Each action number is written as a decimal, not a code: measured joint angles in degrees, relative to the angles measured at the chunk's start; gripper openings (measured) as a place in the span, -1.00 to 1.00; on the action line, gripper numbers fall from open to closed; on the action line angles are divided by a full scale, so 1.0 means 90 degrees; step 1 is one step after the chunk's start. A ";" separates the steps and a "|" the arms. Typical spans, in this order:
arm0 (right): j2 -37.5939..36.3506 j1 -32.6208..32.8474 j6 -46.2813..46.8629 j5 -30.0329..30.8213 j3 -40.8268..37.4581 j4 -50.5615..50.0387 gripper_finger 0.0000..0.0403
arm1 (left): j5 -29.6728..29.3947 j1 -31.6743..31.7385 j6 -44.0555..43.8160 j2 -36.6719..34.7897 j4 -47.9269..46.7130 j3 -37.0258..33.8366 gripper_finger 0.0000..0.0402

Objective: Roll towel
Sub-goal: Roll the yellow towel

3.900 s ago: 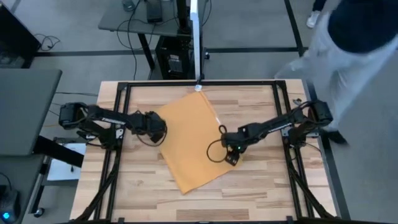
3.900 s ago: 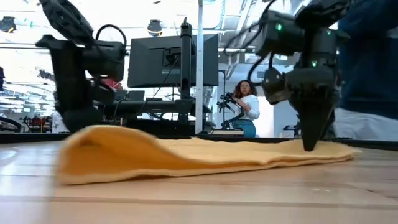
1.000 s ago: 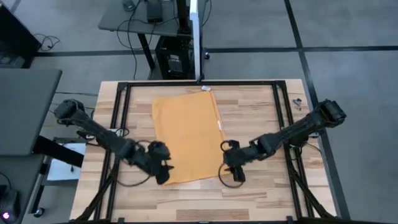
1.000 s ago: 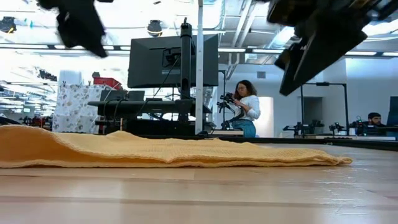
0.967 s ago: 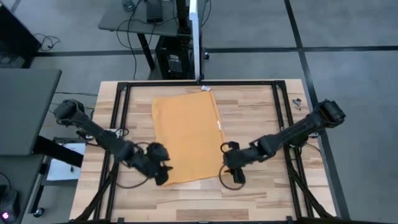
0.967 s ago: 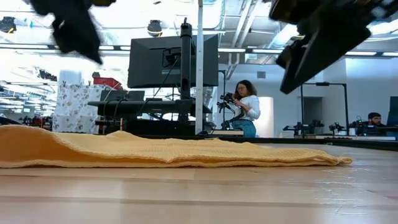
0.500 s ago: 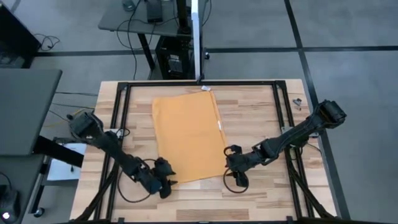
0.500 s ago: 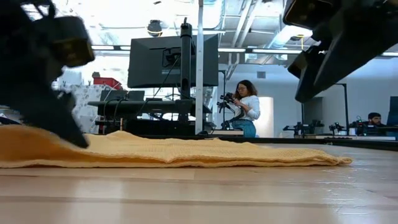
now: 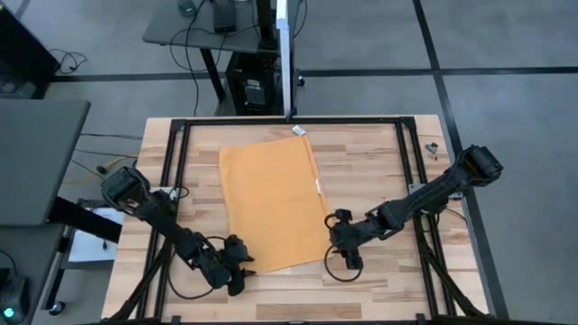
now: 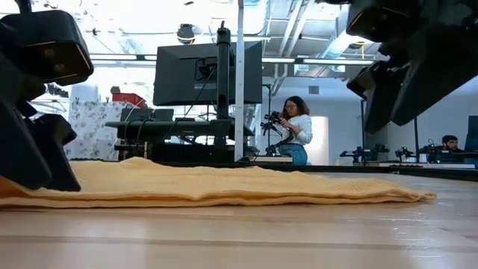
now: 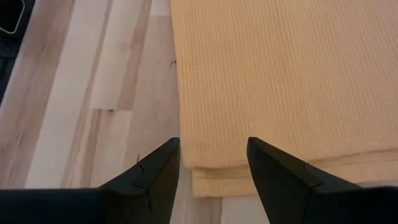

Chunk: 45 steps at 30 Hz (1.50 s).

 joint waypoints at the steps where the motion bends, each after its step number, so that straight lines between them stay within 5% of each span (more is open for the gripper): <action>1: 0.0066 0.0000 -0.0121 0.0018 -0.0008 0.0120 -0.10 | 0.0019 0.0004 0.0017 -0.0033 -0.0025 -0.0004 -0.04; 10: 0.1470 -0.0197 -0.0968 0.0092 -0.0216 0.2621 -0.10 | 0.0033 0.0008 -0.0047 -0.0087 -0.0052 -0.0011 -0.04; 17: 0.2324 -0.0330 -0.0962 0.0171 -0.0172 0.2922 -0.10 | 0.0235 0.0007 -0.0025 -0.0099 -0.0108 -0.0009 -0.04; 36: 0.2279 -0.0284 -0.1013 0.0123 -0.0168 0.2451 -0.10 | 0.0397 -0.0710 -0.1466 -0.0097 -0.0354 0.0040 -0.04; 45: 0.1567 -0.0406 -0.1235 0.0016 -0.0169 0.2148 -0.10 | 0.0703 -0.0254 -0.0306 -0.0056 -0.0582 0.0817 -0.04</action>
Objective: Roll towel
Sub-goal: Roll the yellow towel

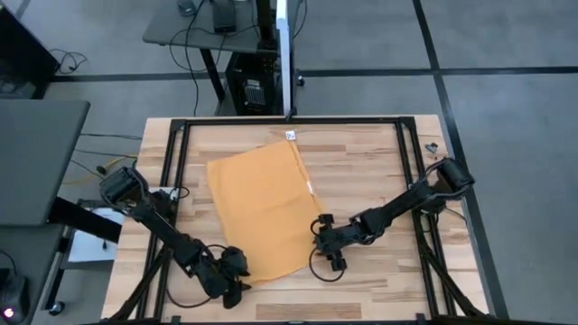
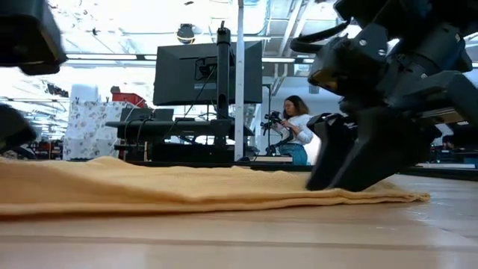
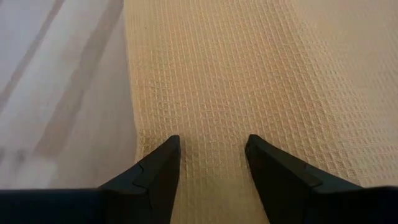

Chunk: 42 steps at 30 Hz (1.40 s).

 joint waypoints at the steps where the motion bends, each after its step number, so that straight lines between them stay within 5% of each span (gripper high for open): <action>1: -0.0166 -0.0024 -0.0067 -0.0002 0.0058 -0.0088 -0.10 | 0.0010 0.0062 0.0057 -0.0005 -0.0029 0.0121 -0.04; 7: -0.1312 -0.0099 -0.0060 0.0024 0.0216 -0.0181 -0.10 | -0.0194 0.0604 -0.0309 -0.0010 0.0041 0.0478 -0.04; 10: -0.1945 -0.0106 -0.0318 0.0044 0.0234 -0.0451 -0.10 | 0.0604 0.0971 0.0466 -0.0010 -0.0104 0.0706 -0.04; 13: -0.2489 -0.0030 -0.0803 0.0088 0.0479 -0.1708 -0.10 | 0.1176 0.1176 0.0823 -0.0009 -0.1521 0.1495 -0.04; 17: -0.2763 0.0458 -0.1099 0.0455 0.0712 -0.3303 -0.10 | 0.0908 0.0968 0.1617 0.0311 -0.4263 0.3086 -0.04; 22: -0.2338 0.1309 -0.0852 0.1490 0.0707 -0.4200 -0.10 | 0.0156 0.0520 0.1587 0.1235 -0.6637 0.4861 -0.04; 27: -0.1392 0.1782 -0.0469 0.2098 0.0713 -0.3474 -0.10 | -0.0016 0.0120 0.0960 0.2338 -0.7277 0.5829 -0.04; 33: -0.0789 0.1679 -0.0760 0.2121 0.0718 -0.2223 -0.10 | -0.0011 -0.0140 0.0667 0.3359 -0.7394 0.6562 -0.04; 42: -0.0728 0.1386 -0.0733 0.2116 0.0718 -0.2277 -0.10 | -0.0129 -0.0108 -0.0813 0.3684 -0.8117 0.6575 -0.04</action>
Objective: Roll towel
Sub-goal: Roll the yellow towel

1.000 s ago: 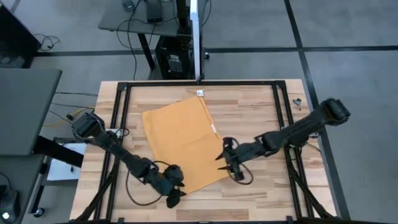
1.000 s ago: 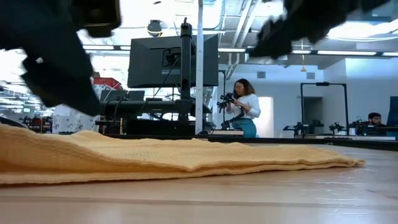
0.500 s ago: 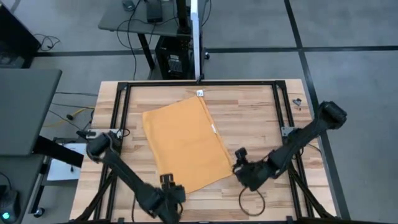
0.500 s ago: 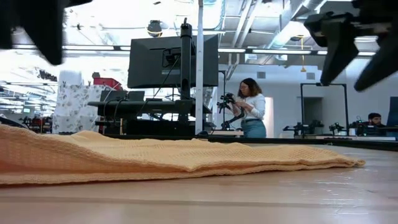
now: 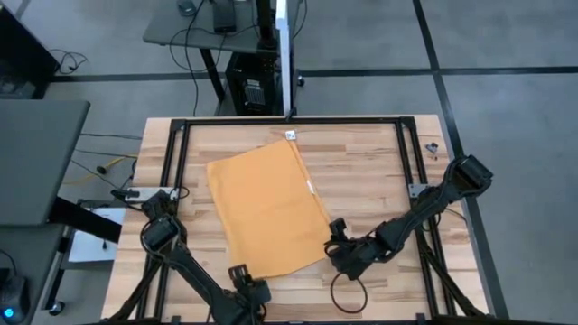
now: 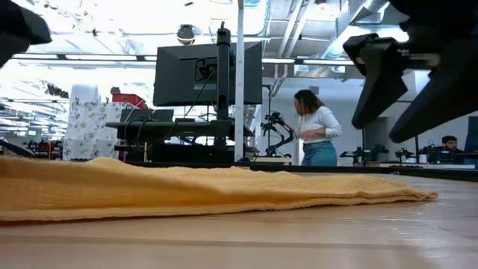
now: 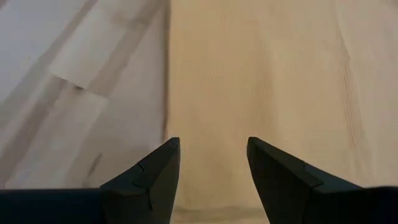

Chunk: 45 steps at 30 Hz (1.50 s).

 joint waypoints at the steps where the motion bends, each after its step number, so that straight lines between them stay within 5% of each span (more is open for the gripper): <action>1: 0.0000 -0.0032 0.0000 0.0002 0.0000 -0.0030 -0.10 | 0.0006 0.0002 -0.0080 0.0000 -0.0095 -0.0004 -0.04; 11: 0.0000 -0.0096 0.0038 -0.0017 0.0000 -0.0219 -0.10 | 0.0035 -0.0341 0.0766 -0.0032 0.0430 0.0694 -0.04; 17: 0.0000 -0.0244 0.0390 -0.0022 0.0000 -0.0188 -0.10 | -0.0741 -0.0439 -0.0404 -0.0034 -0.1146 0.0861 -0.04; 22: 0.0000 -0.0375 0.0573 -0.0025 0.0000 -0.0166 -0.10 | -0.1034 -0.0357 -0.0583 -0.0032 -0.1094 0.0545 -0.04; 30: 0.0000 -0.0394 0.0767 -0.0037 0.0000 -0.0171 -0.10 | -0.0288 -0.0339 -0.0331 -0.0043 0.0543 -0.0271 -0.04; 45: 0.1003 0.0076 0.0488 -0.0017 -0.0352 0.0880 -0.10 | -0.0345 -0.0237 -0.0445 -0.0054 0.0460 -0.0713 -0.04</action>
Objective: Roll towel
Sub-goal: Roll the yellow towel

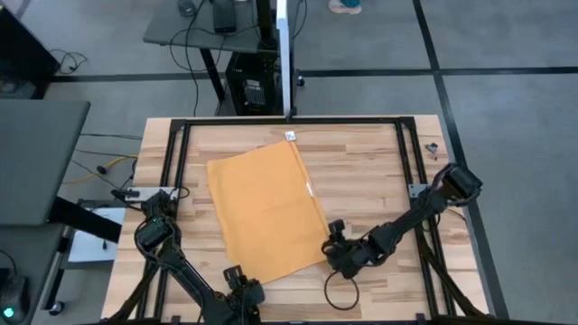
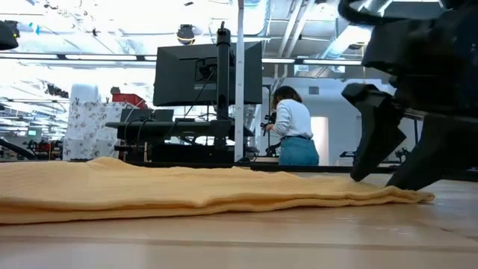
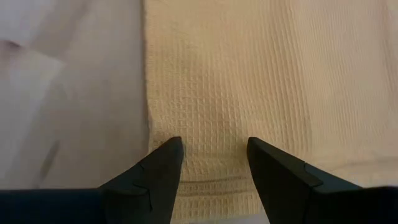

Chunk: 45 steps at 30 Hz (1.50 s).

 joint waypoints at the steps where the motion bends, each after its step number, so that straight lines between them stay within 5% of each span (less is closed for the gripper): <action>1: 0.0050 0.0049 -0.0013 0.0011 0.0000 0.0122 -0.10 | -0.0006 0.0000 -0.0002 0.0002 -0.0012 0.0001 -0.04; 16: -0.0913 0.0211 -0.0155 -0.0215 0.0100 -0.0280 -0.10 | 0.0019 0.0007 0.0070 0.0013 -0.0033 -0.0017 -0.04; 22: -0.0291 0.0507 -0.0155 -0.0346 0.0100 -0.0164 -0.10 | 0.0023 0.0010 0.0070 0.0013 -0.0023 -0.0020 -0.04; 34: 0.0489 0.0382 -0.0175 0.0979 0.0146 -0.0036 -0.10 | -0.0165 0.0023 0.0145 0.0013 0.0051 -0.0029 -0.04; 45: 0.0498 0.0374 -0.0099 0.0952 0.0134 -0.0023 -0.10 | -0.0358 0.0212 0.0357 -0.0017 -0.0023 -0.0321 -0.04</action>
